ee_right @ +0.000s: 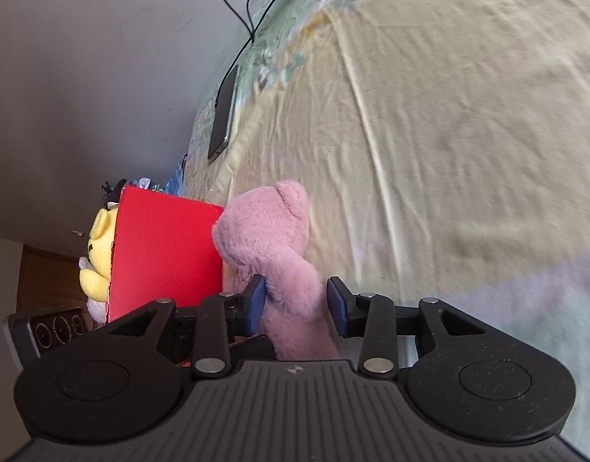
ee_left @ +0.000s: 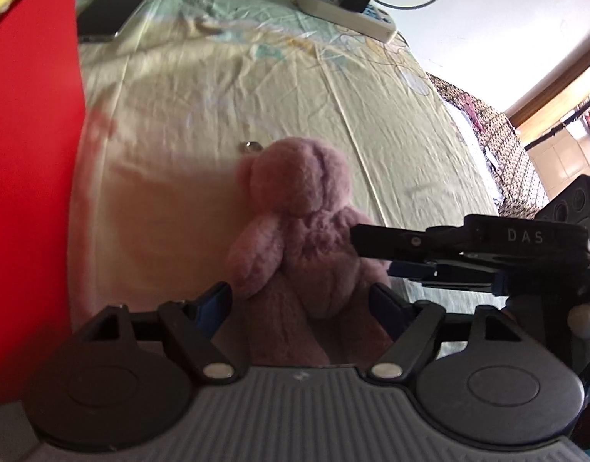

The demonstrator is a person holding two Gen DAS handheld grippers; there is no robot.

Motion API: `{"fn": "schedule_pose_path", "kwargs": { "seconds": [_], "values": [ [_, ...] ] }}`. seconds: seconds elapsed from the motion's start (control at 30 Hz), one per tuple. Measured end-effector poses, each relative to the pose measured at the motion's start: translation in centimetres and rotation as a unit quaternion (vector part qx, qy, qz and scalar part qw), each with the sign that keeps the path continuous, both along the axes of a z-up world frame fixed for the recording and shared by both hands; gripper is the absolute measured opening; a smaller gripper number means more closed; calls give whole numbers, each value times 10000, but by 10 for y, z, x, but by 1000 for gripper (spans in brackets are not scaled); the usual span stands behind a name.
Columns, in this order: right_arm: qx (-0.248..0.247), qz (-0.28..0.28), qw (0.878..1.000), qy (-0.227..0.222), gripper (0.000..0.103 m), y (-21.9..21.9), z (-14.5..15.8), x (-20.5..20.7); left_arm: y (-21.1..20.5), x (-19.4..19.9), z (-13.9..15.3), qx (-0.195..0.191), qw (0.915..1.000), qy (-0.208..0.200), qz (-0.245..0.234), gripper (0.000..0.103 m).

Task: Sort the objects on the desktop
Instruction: 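Lift the pink teddy bear with the right gripper over the red box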

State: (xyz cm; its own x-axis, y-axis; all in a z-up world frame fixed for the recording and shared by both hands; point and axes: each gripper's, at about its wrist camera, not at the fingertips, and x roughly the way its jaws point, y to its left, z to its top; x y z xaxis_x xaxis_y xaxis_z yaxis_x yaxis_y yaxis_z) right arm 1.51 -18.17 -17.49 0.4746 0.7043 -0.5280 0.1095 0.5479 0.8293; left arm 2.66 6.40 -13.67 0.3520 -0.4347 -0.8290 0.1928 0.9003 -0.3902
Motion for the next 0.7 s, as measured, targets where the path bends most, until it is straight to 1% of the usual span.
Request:
{"fn": "schedule_pose_path", "kwargs": {
  "seconds": [0.07, 0.13, 0.27, 0.33, 0.43, 0.53, 0.7],
  "values": [
    [164, 57, 9998, 79, 35, 4, -5, 8, 2, 4, 0, -62, 10000, 36, 32, 79],
    [318, 69, 9993, 168, 34, 3, -9, 13, 0, 5, 0, -37, 10000, 36, 20, 78],
    [498, 195, 9982, 287, 34, 2, -12, 16, -5, 4, 1, 94, 9999, -6, -57, 80],
    [582, 266, 9973, 351, 34, -1, -13, 15, -7, 4, 2, 65, 9999, 24, -145, 78],
    [607, 339, 9967, 425, 34, -6, -10, 0, -20, -5, 8, 330, 9984, -169, -422, 78],
    [664, 308, 9962, 467, 34, -12, -6, -17, -34, -16, 16, 595, 9948, -428, -713, 78],
    [780, 120, 9964, 298, 34, -19, 7, -43, -39, -32, 32, 504, 9916, -708, -958, 78]
  ]
}}
